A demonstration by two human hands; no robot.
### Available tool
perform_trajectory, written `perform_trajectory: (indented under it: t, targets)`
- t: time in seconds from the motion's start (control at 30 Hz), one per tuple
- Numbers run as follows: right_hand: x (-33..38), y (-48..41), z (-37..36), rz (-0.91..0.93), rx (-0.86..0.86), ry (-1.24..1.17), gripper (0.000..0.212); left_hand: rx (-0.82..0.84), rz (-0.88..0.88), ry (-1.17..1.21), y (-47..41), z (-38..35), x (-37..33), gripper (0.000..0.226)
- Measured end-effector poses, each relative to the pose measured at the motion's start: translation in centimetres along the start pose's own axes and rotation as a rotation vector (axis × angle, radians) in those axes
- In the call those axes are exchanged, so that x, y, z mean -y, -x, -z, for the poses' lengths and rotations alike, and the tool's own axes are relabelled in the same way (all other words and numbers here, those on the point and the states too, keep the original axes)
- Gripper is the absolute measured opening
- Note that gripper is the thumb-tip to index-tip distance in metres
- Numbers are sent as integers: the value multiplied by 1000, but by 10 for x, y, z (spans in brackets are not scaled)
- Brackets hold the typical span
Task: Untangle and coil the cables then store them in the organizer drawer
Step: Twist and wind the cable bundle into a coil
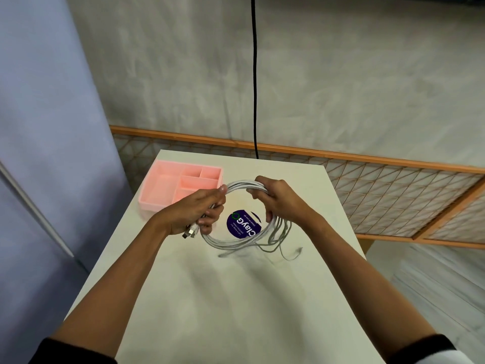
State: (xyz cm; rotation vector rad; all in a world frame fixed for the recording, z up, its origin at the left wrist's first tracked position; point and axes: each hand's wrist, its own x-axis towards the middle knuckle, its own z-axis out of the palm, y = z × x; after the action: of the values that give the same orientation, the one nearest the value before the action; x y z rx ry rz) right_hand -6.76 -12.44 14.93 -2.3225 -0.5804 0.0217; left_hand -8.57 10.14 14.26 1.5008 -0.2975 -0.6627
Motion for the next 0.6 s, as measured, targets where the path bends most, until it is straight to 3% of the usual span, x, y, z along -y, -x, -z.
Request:
perform_trajectory:
  t: [0.13,0.23,0.43,0.6]
  targets:
    - [-10,-3,-8,81,-155,230,20,-8,-21,-53,-3,2,-2,57]
    - [-18,-3,-11,110,-219,261,20,-10,-32,-69,-5,4,-1,65]
    - [-19,-5,-9,73,-213,201,22,-67,-58,-85,-11,0,1,63]
    - [-16,-5,0,44,-33,76,28,-80,-38,-71,-13,0,-1,46]
